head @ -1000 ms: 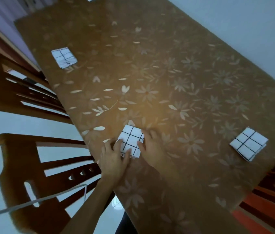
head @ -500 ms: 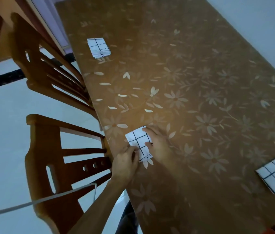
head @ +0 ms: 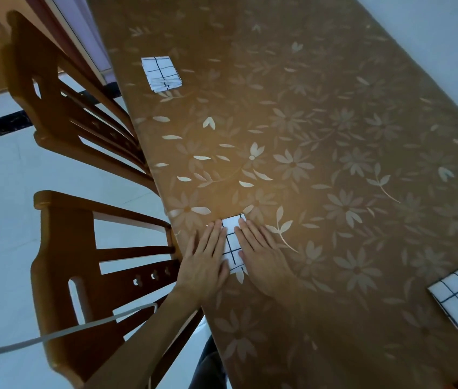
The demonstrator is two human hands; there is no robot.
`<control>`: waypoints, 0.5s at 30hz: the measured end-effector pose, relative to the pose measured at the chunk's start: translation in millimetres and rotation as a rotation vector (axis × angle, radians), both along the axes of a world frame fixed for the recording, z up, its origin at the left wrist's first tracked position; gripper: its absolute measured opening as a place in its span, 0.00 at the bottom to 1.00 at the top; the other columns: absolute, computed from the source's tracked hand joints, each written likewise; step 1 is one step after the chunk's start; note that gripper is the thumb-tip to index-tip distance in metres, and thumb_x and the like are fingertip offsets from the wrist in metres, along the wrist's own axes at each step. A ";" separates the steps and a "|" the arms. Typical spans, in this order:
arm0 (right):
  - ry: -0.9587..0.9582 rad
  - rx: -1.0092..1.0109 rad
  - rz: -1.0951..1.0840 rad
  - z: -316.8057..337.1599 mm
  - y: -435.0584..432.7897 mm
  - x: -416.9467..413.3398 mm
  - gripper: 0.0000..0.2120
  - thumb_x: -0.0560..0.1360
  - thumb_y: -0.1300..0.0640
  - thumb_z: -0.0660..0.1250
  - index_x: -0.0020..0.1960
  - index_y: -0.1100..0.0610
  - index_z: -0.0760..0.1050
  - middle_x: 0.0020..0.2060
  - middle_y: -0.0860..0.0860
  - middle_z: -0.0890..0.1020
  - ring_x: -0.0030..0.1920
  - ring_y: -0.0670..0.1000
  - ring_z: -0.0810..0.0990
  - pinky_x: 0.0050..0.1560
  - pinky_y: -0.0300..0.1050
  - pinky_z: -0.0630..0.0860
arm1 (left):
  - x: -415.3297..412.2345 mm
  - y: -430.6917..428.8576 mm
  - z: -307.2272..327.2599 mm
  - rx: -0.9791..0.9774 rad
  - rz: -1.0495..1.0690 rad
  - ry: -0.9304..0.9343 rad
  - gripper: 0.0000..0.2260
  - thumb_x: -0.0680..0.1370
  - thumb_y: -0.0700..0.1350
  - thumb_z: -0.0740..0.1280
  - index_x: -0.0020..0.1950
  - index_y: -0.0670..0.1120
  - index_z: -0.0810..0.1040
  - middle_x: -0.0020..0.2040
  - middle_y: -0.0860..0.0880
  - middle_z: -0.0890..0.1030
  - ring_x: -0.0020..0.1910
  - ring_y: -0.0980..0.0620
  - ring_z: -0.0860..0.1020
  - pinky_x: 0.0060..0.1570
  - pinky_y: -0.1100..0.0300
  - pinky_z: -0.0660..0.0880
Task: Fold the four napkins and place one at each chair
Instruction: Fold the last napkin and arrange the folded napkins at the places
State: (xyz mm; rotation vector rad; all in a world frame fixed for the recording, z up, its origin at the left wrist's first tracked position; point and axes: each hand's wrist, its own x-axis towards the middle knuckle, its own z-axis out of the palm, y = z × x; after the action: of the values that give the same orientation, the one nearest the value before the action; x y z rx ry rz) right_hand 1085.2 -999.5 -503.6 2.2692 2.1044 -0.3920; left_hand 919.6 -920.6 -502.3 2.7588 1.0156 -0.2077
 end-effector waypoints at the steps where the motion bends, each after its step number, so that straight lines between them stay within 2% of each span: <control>1: -0.009 -0.018 0.007 -1.0 -1.8 -0.5 0.26 0.83 0.50 0.48 0.78 0.60 0.58 0.78 0.57 0.58 0.78 0.54 0.55 0.76 0.54 0.56 | -4.0 0.0 -2.9 -0.009 -0.009 0.024 0.30 0.81 0.55 0.50 0.80 0.42 0.53 0.81 0.42 0.54 0.80 0.46 0.52 0.74 0.39 0.57; 5: -0.025 -0.045 0.019 -1.1 -1.0 1.5 0.27 0.83 0.48 0.48 0.79 0.58 0.53 0.79 0.54 0.53 0.79 0.52 0.50 0.77 0.54 0.53 | -9.7 1.1 -6.1 -0.015 -0.033 0.095 0.30 0.83 0.58 0.45 0.81 0.44 0.48 0.81 0.43 0.50 0.80 0.45 0.48 0.72 0.36 0.55; 10: -0.051 -0.117 0.027 6.6 2.3 4.2 0.28 0.82 0.47 0.46 0.79 0.57 0.51 0.79 0.53 0.53 0.79 0.52 0.50 0.77 0.55 0.51 | -5.4 1.8 1.5 -0.039 -0.019 0.147 0.30 0.82 0.58 0.46 0.81 0.45 0.50 0.81 0.43 0.51 0.80 0.44 0.49 0.71 0.33 0.54; 13: -0.064 -0.136 0.003 16.6 4.6 0.8 0.28 0.81 0.47 0.46 0.78 0.57 0.58 0.78 0.53 0.60 0.78 0.54 0.58 0.76 0.54 0.52 | -3.1 5.2 12.3 -0.048 -0.040 0.181 0.31 0.81 0.59 0.47 0.81 0.45 0.53 0.81 0.42 0.53 0.80 0.44 0.53 0.73 0.34 0.53; 15: -0.038 -0.131 -0.041 26.0 8.2 -3.9 0.27 0.80 0.47 0.48 0.73 0.57 0.68 0.74 0.53 0.69 0.74 0.54 0.66 0.74 0.53 0.57 | -0.5 6.9 22.0 -0.077 -0.017 0.137 0.29 0.80 0.57 0.50 0.78 0.44 0.63 0.78 0.41 0.62 0.76 0.42 0.62 0.72 0.35 0.57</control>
State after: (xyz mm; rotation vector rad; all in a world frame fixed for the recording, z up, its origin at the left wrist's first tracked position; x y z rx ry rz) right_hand 1081.4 -991.3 -477.6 2.2315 1.9550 -0.4696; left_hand 919.1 -913.7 -480.4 2.7150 0.9941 -0.4349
